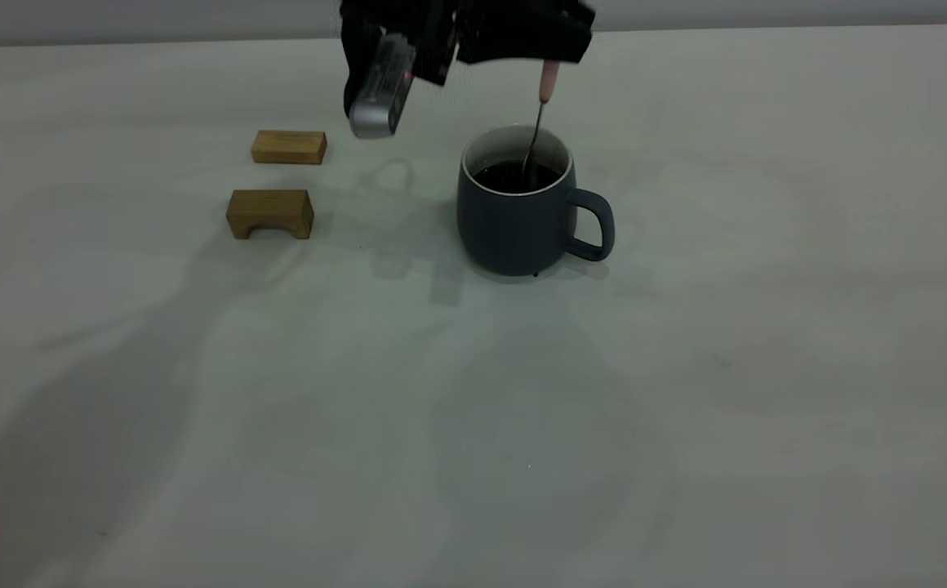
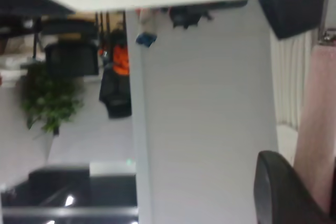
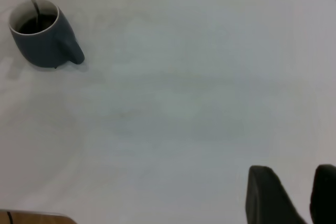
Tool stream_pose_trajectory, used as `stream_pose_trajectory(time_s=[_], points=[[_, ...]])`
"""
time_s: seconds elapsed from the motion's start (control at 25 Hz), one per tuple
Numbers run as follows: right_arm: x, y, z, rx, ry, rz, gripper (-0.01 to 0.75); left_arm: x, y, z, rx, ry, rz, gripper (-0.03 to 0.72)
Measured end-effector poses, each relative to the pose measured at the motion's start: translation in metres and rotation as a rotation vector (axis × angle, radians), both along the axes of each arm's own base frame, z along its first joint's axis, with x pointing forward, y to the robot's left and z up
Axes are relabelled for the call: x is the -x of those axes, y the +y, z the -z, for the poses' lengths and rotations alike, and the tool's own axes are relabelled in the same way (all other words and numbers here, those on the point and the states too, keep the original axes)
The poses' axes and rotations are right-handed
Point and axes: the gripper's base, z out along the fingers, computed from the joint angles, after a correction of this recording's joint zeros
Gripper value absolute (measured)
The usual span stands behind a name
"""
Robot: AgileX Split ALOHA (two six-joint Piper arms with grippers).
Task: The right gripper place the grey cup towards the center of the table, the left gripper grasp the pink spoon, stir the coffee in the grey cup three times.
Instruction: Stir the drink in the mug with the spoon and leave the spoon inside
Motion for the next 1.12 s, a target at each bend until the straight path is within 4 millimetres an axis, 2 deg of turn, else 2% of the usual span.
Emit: stream_pose_trajectory(time_s=[0.24, 0.64, 0.92, 1.12], points=[[0.0, 0.0, 0.0, 0.0, 0.0, 0.0, 0.241, -0.004, 0.003, 0.011, -0.094, -0.065, -0.014, 0.158], [0.0, 0.0, 0.0, -0.001, 0.0, 0.0, 0.241, -0.001, -0.003, 0.028, -0.025, 0.016, -0.042, 0.158], [0.0, 0.0, 0.0, -0.001, 0.0, 0.0, 0.241, 0.005, -0.003, 0.027, -0.025, 0.134, -0.013, 0.158], [0.0, 0.0, 0.0, -0.001, 0.0, 0.0, 0.241, 0.0, 0.005, 0.026, -0.092, 0.081, 0.016, 0.158]])
